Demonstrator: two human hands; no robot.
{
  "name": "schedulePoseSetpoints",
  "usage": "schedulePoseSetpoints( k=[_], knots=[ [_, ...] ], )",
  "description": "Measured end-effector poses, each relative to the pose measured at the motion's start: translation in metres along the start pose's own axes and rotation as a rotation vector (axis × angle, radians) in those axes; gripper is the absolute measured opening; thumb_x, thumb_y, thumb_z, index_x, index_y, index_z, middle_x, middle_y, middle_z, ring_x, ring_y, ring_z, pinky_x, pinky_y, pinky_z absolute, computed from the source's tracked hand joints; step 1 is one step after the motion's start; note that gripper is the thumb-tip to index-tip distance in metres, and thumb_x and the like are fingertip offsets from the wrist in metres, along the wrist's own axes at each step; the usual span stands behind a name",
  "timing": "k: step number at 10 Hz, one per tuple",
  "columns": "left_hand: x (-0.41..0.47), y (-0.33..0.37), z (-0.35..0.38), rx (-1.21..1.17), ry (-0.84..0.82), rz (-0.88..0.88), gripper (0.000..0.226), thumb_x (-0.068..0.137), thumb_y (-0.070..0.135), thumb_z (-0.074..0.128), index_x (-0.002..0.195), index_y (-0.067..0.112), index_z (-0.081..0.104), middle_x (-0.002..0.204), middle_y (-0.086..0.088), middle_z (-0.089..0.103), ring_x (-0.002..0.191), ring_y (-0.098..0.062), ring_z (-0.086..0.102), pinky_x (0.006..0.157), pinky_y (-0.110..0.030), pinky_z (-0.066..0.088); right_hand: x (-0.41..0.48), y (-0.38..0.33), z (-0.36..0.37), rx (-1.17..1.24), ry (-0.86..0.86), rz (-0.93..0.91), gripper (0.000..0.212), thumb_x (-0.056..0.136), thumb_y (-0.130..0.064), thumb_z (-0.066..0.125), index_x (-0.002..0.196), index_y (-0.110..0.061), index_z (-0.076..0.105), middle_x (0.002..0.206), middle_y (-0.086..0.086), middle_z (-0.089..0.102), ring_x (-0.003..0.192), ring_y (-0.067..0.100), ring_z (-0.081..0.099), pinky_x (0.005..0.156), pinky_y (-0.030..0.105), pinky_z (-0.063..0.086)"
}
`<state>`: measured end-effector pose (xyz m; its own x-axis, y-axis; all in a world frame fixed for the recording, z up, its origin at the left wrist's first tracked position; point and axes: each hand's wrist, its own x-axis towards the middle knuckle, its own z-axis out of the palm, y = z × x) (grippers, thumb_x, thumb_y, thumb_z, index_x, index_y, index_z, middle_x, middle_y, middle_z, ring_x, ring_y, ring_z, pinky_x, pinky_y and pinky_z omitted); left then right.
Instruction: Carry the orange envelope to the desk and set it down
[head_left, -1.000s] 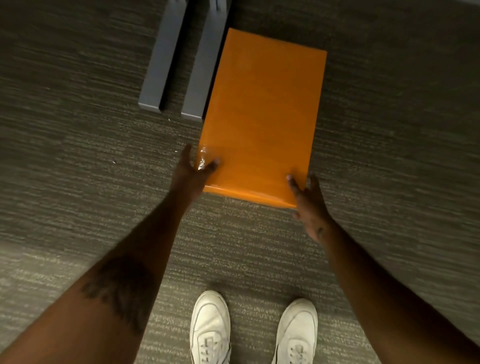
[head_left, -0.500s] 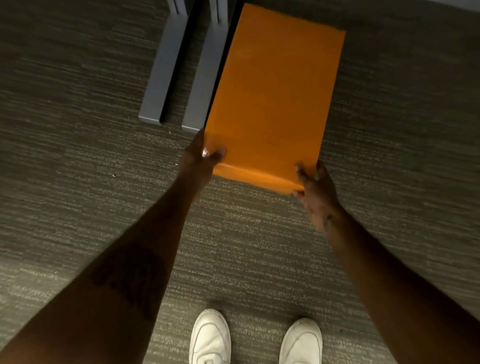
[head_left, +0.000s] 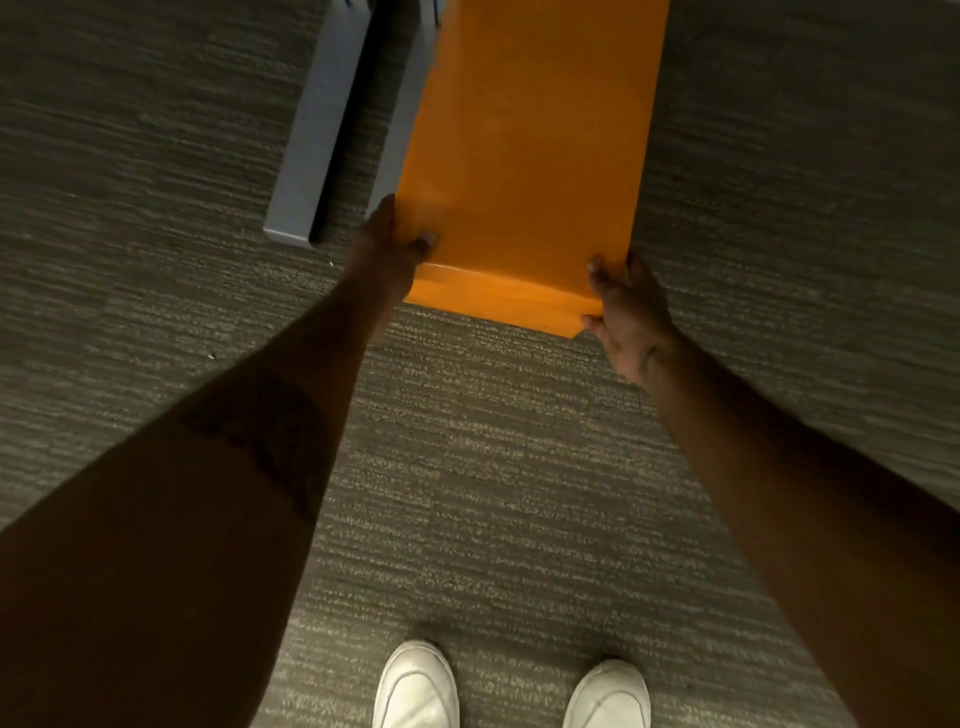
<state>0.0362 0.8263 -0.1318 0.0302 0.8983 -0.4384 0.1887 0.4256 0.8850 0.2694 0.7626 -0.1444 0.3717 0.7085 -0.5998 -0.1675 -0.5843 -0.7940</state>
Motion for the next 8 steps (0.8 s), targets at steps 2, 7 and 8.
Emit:
schedulePoseSetpoints(
  k=[2, 7, 8],
  knots=[
    [0.004, 0.004, -0.002, 0.036, 0.004, 0.0, 0.031, 0.094, 0.006, 0.057, 0.086, 0.036, 0.054, 0.087, 0.013, 0.053, 0.076, -0.005, 0.052, 0.065, -0.024, 0.045, 0.003, 0.006, 0.009, -0.023, 0.017, -0.032, 0.037, 0.099, -0.033, 0.055, 0.135, -0.034, 0.05, 0.121, -0.015, 0.055, 0.114, 0.013, 0.05, 0.083, 0.04, 0.045],
    [-0.065, -0.019, -0.026, 0.863, 0.054, 0.078, 0.076, 0.097, 0.054, 0.046, 0.155, 0.011, 0.02, 0.161, -0.018, 0.024, 0.146, -0.036, 0.026, 0.115, -0.05, 0.032, -0.059, 0.0, -0.023, -0.835, 0.055, -0.326, 0.086, 0.095, -0.045, 0.057, 0.158, -0.024, 0.003, 0.152, 0.025, 0.036, 0.127, 0.039, 0.05, 0.085, 0.038, 0.05],
    [-0.087, -0.017, -0.031, 1.026, -0.05, 0.189, 0.077, 0.099, 0.054, 0.038, 0.157, 0.013, 0.009, 0.165, -0.017, 0.007, 0.152, -0.035, 0.007, 0.122, -0.05, 0.018, -0.083, 0.003, -0.03, -1.069, -0.035, -0.401, 0.086, 0.094, -0.05, 0.053, 0.157, -0.029, -0.001, 0.162, 0.023, 0.013, 0.144, 0.043, 0.027, 0.104, 0.056, 0.045]
  ],
)
